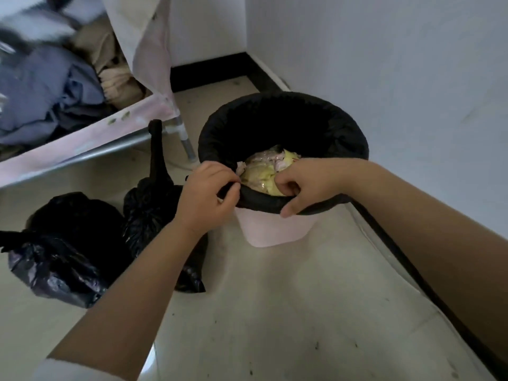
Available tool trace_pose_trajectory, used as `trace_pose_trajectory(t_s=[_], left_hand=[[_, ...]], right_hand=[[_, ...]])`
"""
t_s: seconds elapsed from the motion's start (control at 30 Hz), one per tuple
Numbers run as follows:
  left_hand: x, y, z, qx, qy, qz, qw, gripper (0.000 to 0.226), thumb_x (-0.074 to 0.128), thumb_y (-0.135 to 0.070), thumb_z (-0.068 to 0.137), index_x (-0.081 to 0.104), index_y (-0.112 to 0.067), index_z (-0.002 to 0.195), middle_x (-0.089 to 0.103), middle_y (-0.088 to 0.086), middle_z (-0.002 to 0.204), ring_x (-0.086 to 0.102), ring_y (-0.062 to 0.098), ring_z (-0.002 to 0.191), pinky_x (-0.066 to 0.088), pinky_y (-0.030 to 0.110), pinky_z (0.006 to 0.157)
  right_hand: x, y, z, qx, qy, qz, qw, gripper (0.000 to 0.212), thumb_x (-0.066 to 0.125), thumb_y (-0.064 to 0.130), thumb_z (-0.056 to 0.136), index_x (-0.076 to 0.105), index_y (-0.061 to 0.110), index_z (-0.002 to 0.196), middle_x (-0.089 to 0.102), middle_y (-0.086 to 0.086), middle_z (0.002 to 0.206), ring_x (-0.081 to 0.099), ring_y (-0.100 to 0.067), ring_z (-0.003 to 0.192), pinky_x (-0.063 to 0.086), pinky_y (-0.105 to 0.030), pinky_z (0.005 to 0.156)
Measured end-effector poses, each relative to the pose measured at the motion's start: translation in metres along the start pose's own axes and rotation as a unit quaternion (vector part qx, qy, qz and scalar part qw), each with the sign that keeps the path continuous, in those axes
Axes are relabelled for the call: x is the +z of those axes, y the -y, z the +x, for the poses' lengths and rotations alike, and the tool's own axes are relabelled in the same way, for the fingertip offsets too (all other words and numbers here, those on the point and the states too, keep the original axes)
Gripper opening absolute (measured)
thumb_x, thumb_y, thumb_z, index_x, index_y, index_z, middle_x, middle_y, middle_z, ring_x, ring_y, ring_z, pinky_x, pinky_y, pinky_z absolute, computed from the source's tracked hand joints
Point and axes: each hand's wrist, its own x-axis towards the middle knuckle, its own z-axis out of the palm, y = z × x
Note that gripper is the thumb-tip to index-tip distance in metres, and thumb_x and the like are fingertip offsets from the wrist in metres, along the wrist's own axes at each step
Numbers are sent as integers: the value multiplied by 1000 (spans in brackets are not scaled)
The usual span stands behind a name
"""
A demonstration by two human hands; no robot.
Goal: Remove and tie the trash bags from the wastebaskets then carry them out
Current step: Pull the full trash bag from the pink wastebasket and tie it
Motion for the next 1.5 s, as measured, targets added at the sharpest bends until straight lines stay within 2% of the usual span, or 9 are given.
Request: trace_pose_trajectory(t_s=[0.23, 0.33, 0.6, 0.7, 0.8, 1.07, 1.23, 1.4, 1.5], left_hand=[[-12, -6, -16, -34, 73, -45, 996, 55, 59, -39, 74, 66, -2, 113, 63, 7, 119, 40, 13, 120, 27, 36, 108], [-10, -7, -16, -49, 59, -40, 996, 41, 75, -15, 72, 68, -2, 111, 65, 11, 119, 40, 13, 121, 27, 35, 108], [-26, -14, 1, -1, 44, 79, 996, 10, 71, -19, 63, 78, -13, 66, 66, 9, 74, 61, 34, 71, 38, 27, 66], [-25, -22, 2, -25, -1, 124, 992, 16, 64, -22, 78, 77, -16, 85, 62, 8, 74, 61, 30, 70, 32, 24, 58], [-18, -31, 7, -152, 20, 98, 983, 30, 43, -24, 97, 65, -18, 117, 62, 6, 105, 58, 21, 99, 35, 25, 70], [-13, -42, 20, -181, 78, 16, 980, 33, 53, -30, 91, 56, -11, 118, 65, 4, 114, 58, 20, 107, 46, 33, 90], [-17, -39, 23, -148, 159, 31, 976, 27, 56, -28, 90, 69, -10, 104, 65, 5, 109, 56, 18, 106, 43, 30, 94], [-13, -44, 28, -155, 82, 88, 981, 29, 49, -27, 94, 69, -13, 109, 60, 6, 112, 49, 21, 110, 36, 26, 93], [-11, -48, 30, -173, 53, 100, 978, 30, 43, -28, 96, 65, -14, 112, 59, 6, 108, 53, 21, 104, 41, 29, 81]], right_hand=[[5, 2, -10, 12, -34, 85, 996, 38, 58, 22, 88, 36, 21, 57, 38, 7, 62, 34, -8, 58, 30, -19, 57], [8, 5, -10, 24, -46, 91, 994, 39, 59, 19, 87, 35, 21, 56, 37, 6, 61, 34, -9, 57, 30, -21, 58], [5, 14, -14, 47, -100, 126, 986, 17, 60, 12, 87, 54, 19, 73, 44, 9, 63, 40, -2, 57, 35, -6, 50], [8, 13, -9, 55, -121, 110, 985, 32, 54, 12, 90, 45, 26, 62, 42, 8, 62, 38, -4, 56, 31, -12, 52], [7, 12, -3, 71, -200, 84, 973, 34, 52, 12, 90, 40, 25, 62, 39, 9, 61, 38, -6, 58, 31, -18, 56], [11, 3, 13, 162, -363, 18, 917, 15, 46, 8, 90, 59, 3, 95, 57, -11, 92, 54, -27, 84, 35, -29, 66], [13, -11, 14, 173, -316, 35, 932, 15, 49, 12, 90, 59, 5, 99, 64, -14, 104, 58, -29, 95, 37, -29, 68], [9, -5, -3, 93, -303, 125, 940, 21, 57, 31, 88, 54, 12, 96, 52, 4, 74, 50, -15, 73, 37, -23, 60], [8, 2, -11, 72, -210, 30, 975, 26, 61, 39, 83, 54, 15, 77, 42, 8, 64, 43, -11, 64, 32, -19, 56]])
